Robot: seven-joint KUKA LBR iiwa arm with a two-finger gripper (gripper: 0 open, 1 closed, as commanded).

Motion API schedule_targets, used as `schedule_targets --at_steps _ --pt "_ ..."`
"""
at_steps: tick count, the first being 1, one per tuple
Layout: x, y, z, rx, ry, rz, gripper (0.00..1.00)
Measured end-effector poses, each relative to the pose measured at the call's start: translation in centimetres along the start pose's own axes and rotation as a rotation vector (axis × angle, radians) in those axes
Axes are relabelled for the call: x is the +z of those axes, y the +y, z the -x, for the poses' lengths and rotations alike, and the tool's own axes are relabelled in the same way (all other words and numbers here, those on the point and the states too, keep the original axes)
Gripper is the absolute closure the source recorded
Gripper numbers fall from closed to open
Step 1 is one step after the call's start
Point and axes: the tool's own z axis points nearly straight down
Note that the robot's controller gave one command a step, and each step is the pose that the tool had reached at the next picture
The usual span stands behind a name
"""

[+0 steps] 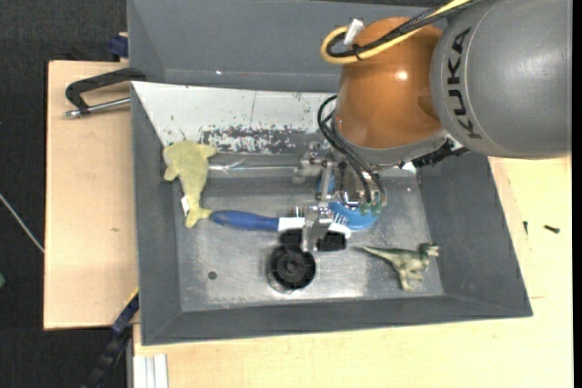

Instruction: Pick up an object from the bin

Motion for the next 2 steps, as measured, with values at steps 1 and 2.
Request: schedule_targets --at_steps 1,2 --pt "10.67 -2.01 3.04 0.022 -0.002 0.001 0.0" --pt "10.5 -1.82 2.79 0.018 0.007 0.002 1.0"
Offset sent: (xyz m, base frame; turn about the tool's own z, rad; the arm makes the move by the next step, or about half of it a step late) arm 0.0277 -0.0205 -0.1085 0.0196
